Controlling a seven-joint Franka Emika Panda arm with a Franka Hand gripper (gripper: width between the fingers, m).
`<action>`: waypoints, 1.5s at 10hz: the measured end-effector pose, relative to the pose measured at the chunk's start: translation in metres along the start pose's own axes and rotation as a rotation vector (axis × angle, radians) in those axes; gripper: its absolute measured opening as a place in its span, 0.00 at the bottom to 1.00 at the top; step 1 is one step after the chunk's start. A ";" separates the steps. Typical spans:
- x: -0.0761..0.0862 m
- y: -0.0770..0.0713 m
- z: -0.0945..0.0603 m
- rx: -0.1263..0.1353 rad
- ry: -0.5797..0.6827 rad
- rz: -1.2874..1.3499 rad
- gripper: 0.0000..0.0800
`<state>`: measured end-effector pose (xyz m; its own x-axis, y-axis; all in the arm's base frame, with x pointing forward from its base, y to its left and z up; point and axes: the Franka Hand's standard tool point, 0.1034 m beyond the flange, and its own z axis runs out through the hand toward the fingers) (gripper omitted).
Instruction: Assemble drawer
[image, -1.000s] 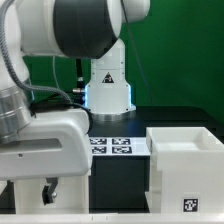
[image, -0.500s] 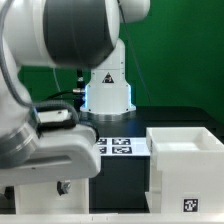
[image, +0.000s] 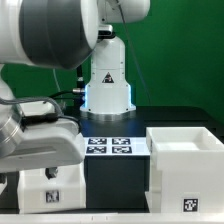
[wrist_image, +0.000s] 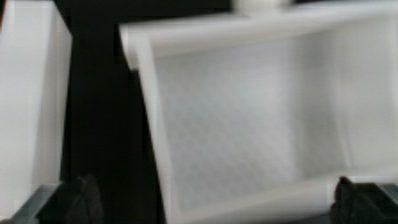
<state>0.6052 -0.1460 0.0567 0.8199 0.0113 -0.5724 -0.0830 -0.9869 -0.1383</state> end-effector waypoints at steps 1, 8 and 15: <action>-0.004 0.000 0.001 0.002 -0.002 0.001 0.69; -0.006 -0.010 -0.020 -0.041 0.105 -0.166 0.01; -0.033 -0.031 -0.004 -0.132 0.158 -0.352 0.52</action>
Offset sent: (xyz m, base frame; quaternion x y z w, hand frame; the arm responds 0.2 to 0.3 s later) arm 0.0000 0.0000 0.0000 0.0000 0.0000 0.0000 1.0000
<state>0.5830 -0.1162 0.0835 0.8630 0.3376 -0.3760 0.2834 -0.9394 -0.1930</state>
